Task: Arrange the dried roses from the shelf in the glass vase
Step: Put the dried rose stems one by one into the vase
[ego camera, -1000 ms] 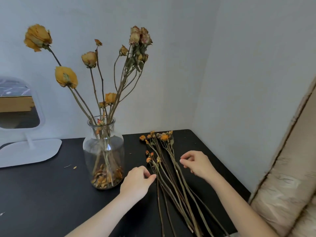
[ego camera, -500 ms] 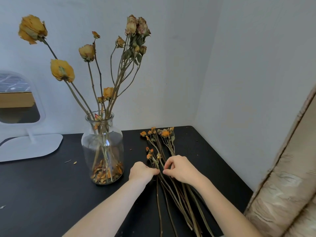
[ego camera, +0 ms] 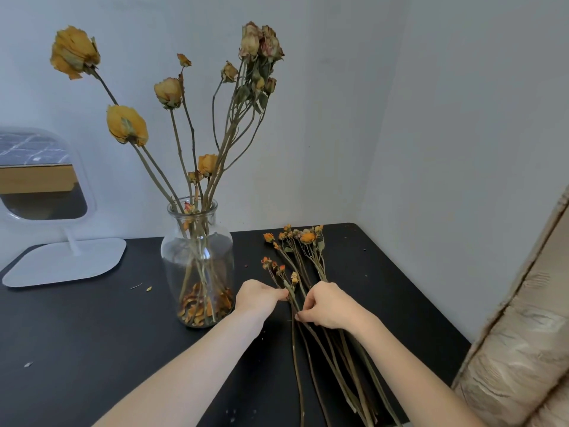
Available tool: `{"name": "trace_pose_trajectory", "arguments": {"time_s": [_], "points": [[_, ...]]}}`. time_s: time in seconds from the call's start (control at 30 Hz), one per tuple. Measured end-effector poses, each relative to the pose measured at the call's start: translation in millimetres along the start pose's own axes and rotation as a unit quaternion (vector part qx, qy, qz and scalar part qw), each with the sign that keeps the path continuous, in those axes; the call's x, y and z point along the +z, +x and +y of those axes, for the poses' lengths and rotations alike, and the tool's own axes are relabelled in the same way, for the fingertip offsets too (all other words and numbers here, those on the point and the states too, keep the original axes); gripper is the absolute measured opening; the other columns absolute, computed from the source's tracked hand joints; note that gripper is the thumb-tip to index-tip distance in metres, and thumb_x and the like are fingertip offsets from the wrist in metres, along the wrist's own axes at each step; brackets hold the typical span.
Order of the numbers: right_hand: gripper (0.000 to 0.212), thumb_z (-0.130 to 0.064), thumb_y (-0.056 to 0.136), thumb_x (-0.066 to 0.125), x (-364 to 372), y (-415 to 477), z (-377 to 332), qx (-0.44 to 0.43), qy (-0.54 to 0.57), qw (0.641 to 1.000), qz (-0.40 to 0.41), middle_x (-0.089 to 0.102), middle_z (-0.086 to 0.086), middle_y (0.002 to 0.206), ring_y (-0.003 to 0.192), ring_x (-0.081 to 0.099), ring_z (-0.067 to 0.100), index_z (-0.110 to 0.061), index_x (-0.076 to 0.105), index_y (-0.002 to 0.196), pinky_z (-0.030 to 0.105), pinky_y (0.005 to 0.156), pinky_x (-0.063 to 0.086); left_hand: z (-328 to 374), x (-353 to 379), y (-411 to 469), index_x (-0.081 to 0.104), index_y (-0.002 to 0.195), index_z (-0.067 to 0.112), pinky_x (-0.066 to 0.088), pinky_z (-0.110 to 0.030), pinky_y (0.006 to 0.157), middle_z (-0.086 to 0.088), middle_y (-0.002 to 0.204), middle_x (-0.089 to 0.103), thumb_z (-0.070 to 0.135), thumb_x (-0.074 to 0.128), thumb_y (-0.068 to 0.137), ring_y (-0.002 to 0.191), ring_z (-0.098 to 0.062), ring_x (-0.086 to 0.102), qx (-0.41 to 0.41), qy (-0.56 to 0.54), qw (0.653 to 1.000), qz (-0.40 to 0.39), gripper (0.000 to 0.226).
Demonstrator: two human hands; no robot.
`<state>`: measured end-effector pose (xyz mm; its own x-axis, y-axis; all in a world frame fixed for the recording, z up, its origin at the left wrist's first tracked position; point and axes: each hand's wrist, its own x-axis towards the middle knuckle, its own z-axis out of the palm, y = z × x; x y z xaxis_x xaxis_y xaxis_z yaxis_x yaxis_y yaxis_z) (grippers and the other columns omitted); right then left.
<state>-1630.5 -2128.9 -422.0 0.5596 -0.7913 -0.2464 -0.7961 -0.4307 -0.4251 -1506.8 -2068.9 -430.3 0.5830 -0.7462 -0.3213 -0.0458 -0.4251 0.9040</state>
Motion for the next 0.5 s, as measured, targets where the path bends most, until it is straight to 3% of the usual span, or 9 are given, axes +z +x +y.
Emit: {"name": "trace_pose_trajectory", "arguments": {"time_s": [0.07, 0.13, 0.2, 0.23, 0.33, 0.4, 0.47, 0.5], "points": [[0.018, -0.031, 0.085, 0.063, -0.5, 0.9, 0.5, 0.001, 0.015, 1.0, 0.003, 0.064, 0.0, 0.079, 0.081, 0.064, 0.017, -0.014, 0.069, 0.084, 0.033, 0.08, 0.054, 3.9, -4.2, -4.9, 0.064, 0.066, 0.017, 0.046, -0.045, 0.095, -0.002, 0.077, 0.059, 0.022, 0.07, 0.081, 0.112, -0.035, 0.054, 0.016, -0.016, 1.0, -0.006, 0.017], [0.017, -0.029, 0.085, 0.062, -3.7, 1.1, 2.6, 0.003, 0.041, 0.999, 0.012, 0.064, -0.001, 0.074, 0.074, 0.063, 0.012, -0.014, 0.07, 0.081, 0.028, 0.075, 0.053, 7.8, -8.3, -10.3, 0.067, 0.075, 0.015, 0.04, -0.048, 0.1, -0.016, 0.101, 0.065, 0.022, 0.065, 0.085, 0.12, -0.041, 0.047, 0.04, -0.041, 0.998, -0.009, 0.013], [0.018, -0.029, 0.086, 0.062, -9.4, 0.2, 4.3, 0.001, 0.077, 0.997, 0.022, 0.062, -0.005, 0.065, 0.064, 0.059, 0.006, -0.015, 0.07, 0.078, 0.02, 0.063, 0.046, 12.1, -12.6, -17.4, 0.067, 0.085, 0.014, 0.033, -0.051, 0.104, -0.026, 0.122, 0.056, 0.022, 0.06, 0.089, 0.124, -0.044, 0.04, 0.066, -0.061, 0.996, -0.019, 0.012], [0.018, -0.029, 0.086, 0.061, -12.8, -0.8, 4.9, -0.001, 0.094, 0.995, 0.026, 0.061, -0.006, 0.062, 0.062, 0.057, 0.005, -0.016, 0.07, 0.077, 0.018, 0.06, 0.043, 14.5, -14.4, -21.3, 0.067, 0.084, 0.015, 0.031, -0.052, 0.105, -0.026, 0.122, 0.053, 0.022, 0.058, 0.09, 0.125, -0.045, 0.038, 0.079, -0.073, 0.994, -0.023, 0.013], [0.017, -0.03, 0.088, 0.06, -23.3, -4.3, 7.2, -0.012, 0.144, 0.988, 0.049, 0.059, -0.007, 0.061, 0.063, 0.055, 0.003, -0.022, 0.069, 0.076, 0.02, 0.067, 0.041, 22.8, -19.7, -33.4, 0.065, 0.077, 0.021, 0.03, -0.054, 0.105, -0.015, 0.107, 0.054, 0.023, 0.056, 0.09, 0.121, -0.048, 0.039, 0.117, -0.103, 0.987, -0.023, 0.016], [0.017, -0.029, 0.089, 0.059, -30.0, -7.8, 8.4, -0.02, 0.169, 0.982, 0.078, 0.059, -0.006, 0.062, 0.058, 0.052, 0.0, -0.022, 0.069, 0.077, 0.018, 0.064, 0.039, 27.2, -23.3, -38.9, 0.066, 0.081, 0.02, 0.041, -0.052, 0.097, -0.021, 0.094, 0.057, 0.023, 0.056, 0.091, 0.102, -0.047, 0.051, 0.145, -0.108, 0.983, -0.014, 0.015], [0.015, -0.029, 0.089, 0.058, -35.8, -11.1, 8.5, -0.028, 0.196, 0.974, 0.109, 0.059, -0.006, 0.061, 0.051, 0.05, -0.002, -0.021, 0.069, 0.081, 0.015, 0.058, 0.034, 29.7, -29.7, -44.2, 0.067, 0.084, 0.018, 0.048, -0.034, 0.065, -0.01, 0.061, 0.051, 0.024, 0.055, 0.091, 0.061, -0.024, 0.052, 0.184, -0.113, 0.976, -0.009, 0.015], [0.014, -0.029, 0.089, 0.059, -38.1, -12.3, 8.1, -0.032, 0.209, 0.97, 0.12, 0.059, -0.005, 0.061, 0.048, 0.049, -0.003, -0.021, 0.069, 0.083, 0.014, 0.056, 0.033, 30.0, -34.0, -46.7, 0.066, 0.085, 0.017, 0.037, -0.025, 0.053, 0.001, 0.052, 0.043, 0.025, 0.055, 0.091, 0.05, -0.013, 0.041, 0.203, -0.117, 0.972, -0.009, 0.015]]}}
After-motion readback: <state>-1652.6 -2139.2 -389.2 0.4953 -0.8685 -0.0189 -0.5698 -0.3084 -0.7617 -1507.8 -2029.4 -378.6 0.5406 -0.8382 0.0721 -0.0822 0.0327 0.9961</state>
